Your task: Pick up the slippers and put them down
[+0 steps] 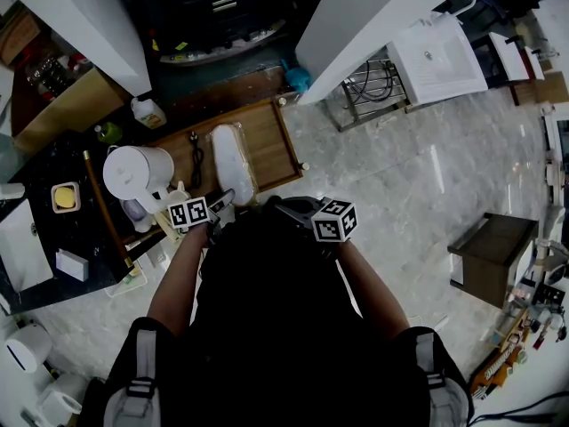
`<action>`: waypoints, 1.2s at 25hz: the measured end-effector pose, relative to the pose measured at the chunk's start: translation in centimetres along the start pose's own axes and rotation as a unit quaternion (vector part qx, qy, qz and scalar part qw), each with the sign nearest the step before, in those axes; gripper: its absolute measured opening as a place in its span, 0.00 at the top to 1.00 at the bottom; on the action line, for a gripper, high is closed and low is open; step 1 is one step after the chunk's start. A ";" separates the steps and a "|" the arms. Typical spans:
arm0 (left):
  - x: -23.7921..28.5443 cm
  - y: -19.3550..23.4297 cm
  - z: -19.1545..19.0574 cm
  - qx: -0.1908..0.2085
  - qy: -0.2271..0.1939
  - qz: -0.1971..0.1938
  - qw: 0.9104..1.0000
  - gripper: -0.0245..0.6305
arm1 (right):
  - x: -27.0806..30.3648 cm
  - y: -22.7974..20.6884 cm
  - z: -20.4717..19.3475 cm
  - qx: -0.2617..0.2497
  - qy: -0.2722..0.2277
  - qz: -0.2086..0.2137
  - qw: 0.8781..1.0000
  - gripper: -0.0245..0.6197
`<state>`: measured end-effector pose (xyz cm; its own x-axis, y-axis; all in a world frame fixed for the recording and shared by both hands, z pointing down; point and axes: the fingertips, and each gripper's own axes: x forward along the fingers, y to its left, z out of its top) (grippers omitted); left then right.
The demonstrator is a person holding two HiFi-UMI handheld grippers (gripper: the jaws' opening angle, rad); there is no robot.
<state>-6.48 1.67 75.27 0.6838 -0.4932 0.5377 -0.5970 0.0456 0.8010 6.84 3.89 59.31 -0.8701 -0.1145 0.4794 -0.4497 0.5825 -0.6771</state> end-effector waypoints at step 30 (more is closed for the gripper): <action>1.8 2.2 -1.3 -0.002 0.034 0.029 0.999 0.46 | -1.6 -0.4 -1.1 0.007 0.015 -0.018 1.000 0.95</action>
<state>-6.00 1.98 78.32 0.6755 -0.4291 0.5996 -0.6342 0.0766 0.7693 8.65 4.74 59.39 -0.8472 -0.1113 0.5195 -0.4835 0.5668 -0.6671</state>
